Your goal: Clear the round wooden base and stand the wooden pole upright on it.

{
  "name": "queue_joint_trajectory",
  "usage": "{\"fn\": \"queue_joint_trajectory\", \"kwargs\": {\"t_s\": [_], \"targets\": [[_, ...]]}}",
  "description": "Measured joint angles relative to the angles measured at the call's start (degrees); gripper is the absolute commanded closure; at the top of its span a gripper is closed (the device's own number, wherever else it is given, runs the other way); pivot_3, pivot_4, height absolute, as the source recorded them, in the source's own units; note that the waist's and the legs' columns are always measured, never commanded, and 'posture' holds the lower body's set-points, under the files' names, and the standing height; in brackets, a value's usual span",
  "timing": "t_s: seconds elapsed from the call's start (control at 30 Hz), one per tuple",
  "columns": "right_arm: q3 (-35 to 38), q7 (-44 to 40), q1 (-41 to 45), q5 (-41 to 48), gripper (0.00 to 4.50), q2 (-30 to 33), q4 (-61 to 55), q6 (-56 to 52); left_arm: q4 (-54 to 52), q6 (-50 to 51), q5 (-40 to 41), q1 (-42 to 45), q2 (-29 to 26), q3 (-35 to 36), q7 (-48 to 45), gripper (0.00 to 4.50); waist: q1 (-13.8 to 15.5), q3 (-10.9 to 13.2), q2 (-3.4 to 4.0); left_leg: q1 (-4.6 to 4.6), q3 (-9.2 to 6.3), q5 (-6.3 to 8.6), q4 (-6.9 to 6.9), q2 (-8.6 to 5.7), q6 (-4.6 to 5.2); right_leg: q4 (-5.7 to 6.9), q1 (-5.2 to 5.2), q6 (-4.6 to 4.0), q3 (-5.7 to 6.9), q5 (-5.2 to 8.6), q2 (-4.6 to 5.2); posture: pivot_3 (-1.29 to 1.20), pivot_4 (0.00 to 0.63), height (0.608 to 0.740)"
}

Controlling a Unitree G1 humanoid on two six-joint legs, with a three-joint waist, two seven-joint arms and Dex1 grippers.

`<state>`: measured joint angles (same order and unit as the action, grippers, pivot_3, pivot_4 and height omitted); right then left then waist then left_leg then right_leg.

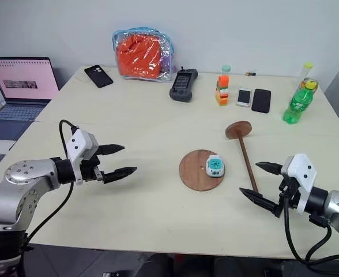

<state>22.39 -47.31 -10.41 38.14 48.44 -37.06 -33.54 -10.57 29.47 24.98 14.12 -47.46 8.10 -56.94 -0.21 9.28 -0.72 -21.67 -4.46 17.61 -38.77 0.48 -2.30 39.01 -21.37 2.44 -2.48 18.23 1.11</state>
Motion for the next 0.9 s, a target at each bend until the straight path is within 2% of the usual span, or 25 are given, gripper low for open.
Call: {"fn": "queue_joint_trajectory", "kwargs": {"t_s": [0.33,0.53,0.63,0.9], "targets": [[-1.37,2.34,2.93,1.50,0.00,-0.88,-2.20,-1.15,-0.56,-0.94,0.22,1.64,-0.01,-1.79,-2.82,0.03,-0.03,0.00,0.00,-0.01,-0.01,0.00,-0.01,-0.01,0.00,0.00,0.00,0.00,0.01,0.00,-0.01,0.00,0.150,0.740],[-3.09,4.41,2.72,1.89,0.00,-1.48,-4.85,-2.78,-0.47,-1.26,0.22,4.60,0.53,-5.65,-5.12,0.03,0.06,0.00,0.00,-0.06,-0.06,0.00,-0.04,-0.02,0.00,0.00,-0.01,0.00,0.05,0.00,-0.05,0.00,0.150,0.740],[-6.94,8.98,4.96,2.02,0.00,-4.06,-7.37,-4.67,0.05,-1.77,-0.09,8.19,1.51,-8.44,-6.81,0.03,-0.05,0.00,0.00,-0.05,-0.05,0.00,-0.06,-0.02,0.00,0.02,0.00,0.00,0.04,0.00,-0.06,0.00,0.150,0.740],[-21.58,26.06,13.26,-7.23,0.00,-13.37,-7.40,-11.02,-1.24,-4.83,-0.87,9.54,1.55,-13.50,-12.49,0.03,-1.07,0.03,0.05,-0.13,-0.07,-0.01,-0.03,0.01,-0.02,0.05,-0.13,-0.01,0.04,0.00,-0.10,0.00,0.150,0.740]]}}
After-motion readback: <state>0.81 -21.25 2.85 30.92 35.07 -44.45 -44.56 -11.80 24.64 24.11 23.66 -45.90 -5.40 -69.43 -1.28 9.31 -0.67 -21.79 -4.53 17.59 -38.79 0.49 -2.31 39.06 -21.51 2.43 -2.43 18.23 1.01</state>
